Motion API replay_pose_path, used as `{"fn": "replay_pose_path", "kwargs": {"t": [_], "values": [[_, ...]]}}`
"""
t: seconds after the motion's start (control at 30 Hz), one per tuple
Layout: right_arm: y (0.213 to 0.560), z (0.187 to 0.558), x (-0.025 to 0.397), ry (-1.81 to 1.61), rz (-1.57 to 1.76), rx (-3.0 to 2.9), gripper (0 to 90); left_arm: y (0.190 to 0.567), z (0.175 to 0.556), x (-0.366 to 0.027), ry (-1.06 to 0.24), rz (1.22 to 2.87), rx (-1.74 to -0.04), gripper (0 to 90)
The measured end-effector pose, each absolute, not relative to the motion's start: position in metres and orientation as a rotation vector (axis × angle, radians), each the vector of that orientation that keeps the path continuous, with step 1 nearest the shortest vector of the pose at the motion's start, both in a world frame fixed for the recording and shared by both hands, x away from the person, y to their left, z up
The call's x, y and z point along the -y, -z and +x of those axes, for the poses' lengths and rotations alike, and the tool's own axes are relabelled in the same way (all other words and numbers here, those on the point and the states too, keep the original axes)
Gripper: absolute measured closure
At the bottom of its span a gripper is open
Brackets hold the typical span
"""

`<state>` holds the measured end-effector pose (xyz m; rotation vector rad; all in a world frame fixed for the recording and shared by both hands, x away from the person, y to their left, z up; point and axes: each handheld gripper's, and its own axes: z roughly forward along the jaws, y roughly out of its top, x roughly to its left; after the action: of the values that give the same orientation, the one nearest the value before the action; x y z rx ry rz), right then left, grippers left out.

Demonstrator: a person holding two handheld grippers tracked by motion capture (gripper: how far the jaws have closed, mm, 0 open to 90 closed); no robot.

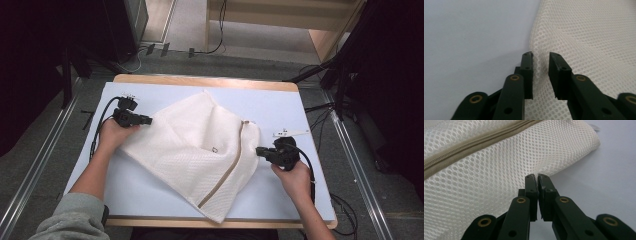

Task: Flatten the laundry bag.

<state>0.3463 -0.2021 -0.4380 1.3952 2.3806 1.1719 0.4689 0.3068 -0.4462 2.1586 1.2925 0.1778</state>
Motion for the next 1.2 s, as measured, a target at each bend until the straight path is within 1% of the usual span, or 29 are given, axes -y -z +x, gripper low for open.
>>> {"fn": "replay_pose_path", "kwargs": {"t": [0.03,0.13,0.17,0.2,0.33,0.37,0.6,0.67,0.77,0.83,0.87,0.9,0.93,0.97,1.03,1.07,1.2], "values": [[0.438,0.346,0.202,-1.167,1.396,-2.378,88.3,0.446,0.469,-0.306,-0.161,2.172,-1.289,85.9],[0.436,0.347,0.203,-1.164,1.389,-2.375,88.3,0.442,0.468,-0.307,-0.173,2.158,-1.304,89.6],[0.436,0.347,0.203,-1.164,1.389,-2.375,88.3,0.442,0.468,-0.307,-0.173,2.158,-1.304,89.9],[0.435,0.347,0.204,-1.172,1.386,-2.372,88.3,0.439,0.467,-0.314,-0.159,2.106,-1.322,89.9],[0.429,0.348,0.208,-1.194,1.385,-2.352,88.6,0.432,0.463,-0.335,-0.205,2.024,-1.388,90.0],[0.429,0.348,0.208,-1.194,1.385,-2.352,88.6,0.432,0.463,-0.335,-0.205,2.024,-1.388,90.0],[0.426,0.352,0.204,-1.178,1.365,-2.322,89.0,0.426,0.451,-0.377,-0.243,1.881,-1.495,90.0],[0.428,0.354,0.201,-1.167,1.366,-2.33,89.0,0.427,0.449,-0.384,-0.253,1.863,-1.512,90.0],[0.434,0.358,0.193,-1.134,1.356,-2.347,89.0,0.431,0.448,-0.384,-0.252,1.876,-1.518,89.0],[0.438,0.361,0.191,-1.106,1.35,-2.369,87.0,0.433,0.449,-0.382,-0.23,1.88,-1.505,86.3],[0.438,0.361,0.191,-1.106,1.35,-2.369,87.0,0.433,0.449,-0.382,-0.23,1.88,-1.505,80.1],[0.441,0.363,0.19,-1.107,1.359,-2.383,81.1,0.432,0.448,-0.38,-0.225,1.881,-1.491,80.1],[0.443,0.365,0.191,-1.126,1.354,-2.381,74.3,0.432,0.447,-0.379,-0.232,1.882,-1.481,72.1],[0.442,0.365,0.193,-1.144,1.353,-2.38,71.2,0.43,0.446,-0.378,-0.243,1.883,-1.47,67.4],[0.438,0.365,0.199,-1.166,1.328,-2.351,67.8,0.426,0.443,-0.377,-0.242,1.879,-1.456,60.2],[0.436,0.365,0.201,-1.168,1.327,-2.335,66.1,0.423,0.441,-0.376,-0.237,1.873,-1.454,58.3],[0.435,0.375,0.215,-1.182,1.335,-2.276,64.6,0.412,0.426,-0.371,-0.237,1.872,-1.439,54.1]]}}
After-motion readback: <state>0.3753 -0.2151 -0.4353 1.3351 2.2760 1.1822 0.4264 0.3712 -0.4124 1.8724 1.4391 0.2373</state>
